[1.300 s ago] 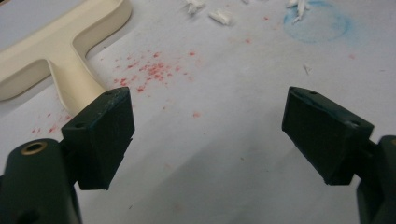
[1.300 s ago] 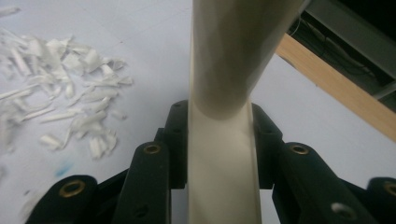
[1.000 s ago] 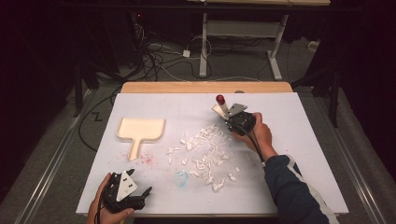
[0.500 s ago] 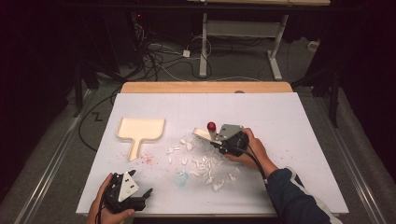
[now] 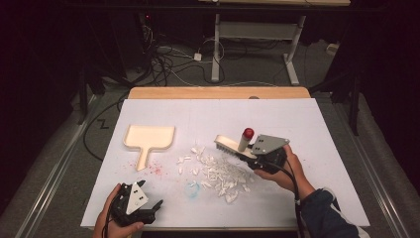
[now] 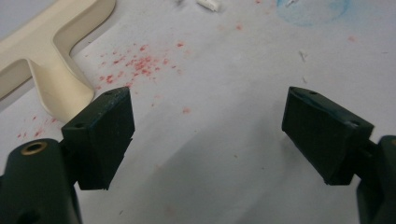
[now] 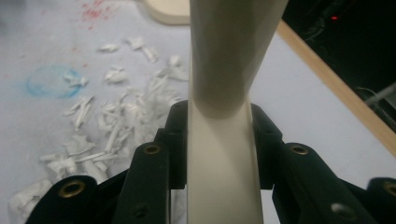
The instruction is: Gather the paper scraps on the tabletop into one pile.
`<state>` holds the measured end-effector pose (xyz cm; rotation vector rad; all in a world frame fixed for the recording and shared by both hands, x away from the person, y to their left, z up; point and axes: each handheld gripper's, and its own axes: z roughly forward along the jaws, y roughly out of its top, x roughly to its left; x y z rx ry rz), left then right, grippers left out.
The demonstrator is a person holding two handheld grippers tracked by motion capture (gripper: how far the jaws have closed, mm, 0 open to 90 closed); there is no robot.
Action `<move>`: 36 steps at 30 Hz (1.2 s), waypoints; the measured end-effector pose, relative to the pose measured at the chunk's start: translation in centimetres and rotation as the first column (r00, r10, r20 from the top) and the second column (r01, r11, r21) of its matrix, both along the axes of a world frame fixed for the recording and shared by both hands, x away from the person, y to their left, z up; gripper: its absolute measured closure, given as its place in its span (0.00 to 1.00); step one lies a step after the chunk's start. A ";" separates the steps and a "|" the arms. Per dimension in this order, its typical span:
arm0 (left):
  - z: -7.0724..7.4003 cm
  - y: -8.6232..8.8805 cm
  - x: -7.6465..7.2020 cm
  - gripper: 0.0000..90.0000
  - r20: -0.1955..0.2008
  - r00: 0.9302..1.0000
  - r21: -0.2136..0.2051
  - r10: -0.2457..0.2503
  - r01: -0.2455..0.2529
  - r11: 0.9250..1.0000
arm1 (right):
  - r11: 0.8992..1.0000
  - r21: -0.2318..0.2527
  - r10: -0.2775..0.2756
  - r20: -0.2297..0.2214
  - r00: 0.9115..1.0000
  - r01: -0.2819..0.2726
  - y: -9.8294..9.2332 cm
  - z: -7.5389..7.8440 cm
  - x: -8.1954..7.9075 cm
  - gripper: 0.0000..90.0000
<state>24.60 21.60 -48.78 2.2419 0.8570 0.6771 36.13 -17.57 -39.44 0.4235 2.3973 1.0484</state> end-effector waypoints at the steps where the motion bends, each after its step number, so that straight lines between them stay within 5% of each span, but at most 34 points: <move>1: 0.0 0.0 0.0 0.18 0.002 1.000 0.000 -0.001 0.001 1.000 | 1.000 0.013 -0.028 0.005 1.000 0.028 -0.4 0.4 -0.1 0.75; 6: 0.1 0.0 -0.1 0.18 0.009 1.000 0.001 -0.002 0.002 1.000 | 0.989 0.058 -0.137 -0.034 0.990 0.138 -3.0 1.6 -0.6 0.75; 11: 0.2 0.0 -0.1 0.18 0.009 1.000 0.001 -0.004 0.004 1.000 | 0.967 0.001 -0.255 -0.032 0.966 0.255 -5.2 1.5 -1.1 0.75; 14: 0.2 0.0 -0.1 0.18 0.011 1.000 -0.001 -0.004 0.004 1.000 | 0.942 -0.015 -0.336 -0.067 0.940 0.335 -6.4 0.9 -1.3 0.75; 18: 0.3 -0.1 -0.1 0.18 0.011 1.000 0.002 -0.013 0.013 1.000 | 0.894 -0.097 -0.444 -0.054 0.894 0.438 -6.8 -1.1 -1.4 0.75; 20: 0.3 -0.2 -0.1 0.18 0.013 1.000 0.001 -0.013 0.013 1.000 | 0.883 -0.122 -0.465 -0.081 0.882 0.454 -6.3 -2.3 -1.1 0.75; 23: 0.4 -0.4 -0.2 0.18 0.019 1.000 -0.001 -0.021 0.021 1.000 | 0.883 -0.125 -0.463 -0.074 0.883 0.452 -4.7 -2.6 -1.2 0.75; 25: 0.5 -0.4 -0.2 0.18 0.022 0.999 -0.006 -0.025 0.025 1.000 | 0.897 -0.118 -0.437 -0.107 0.893 0.425 -3.3 -2.9 -1.1 0.75; 27: 0.5 -0.3 -0.2 0.18 0.022 0.999 -0.010 -0.026 0.026 1.000 | 0.898 -0.140 -0.430 -0.081 0.899 0.416 -1.8 -3.2 -1.3 0.75; 30: 0.4 -0.3 -0.1 0.18 0.017 0.999 -0.015 -0.028 0.028 1.000 | 0.914 -0.135 -0.396 -0.087 0.914 0.383 0.4 -3.4 -1.4 0.75; 36: 0.5 -0.2 -0.2 0.18 0.022 0.999 -0.025 -0.026 0.027 0.999 | 0.939 -0.063 -0.343 -0.142 0.929 0.337 4.1 -3.4 -1.2 0.75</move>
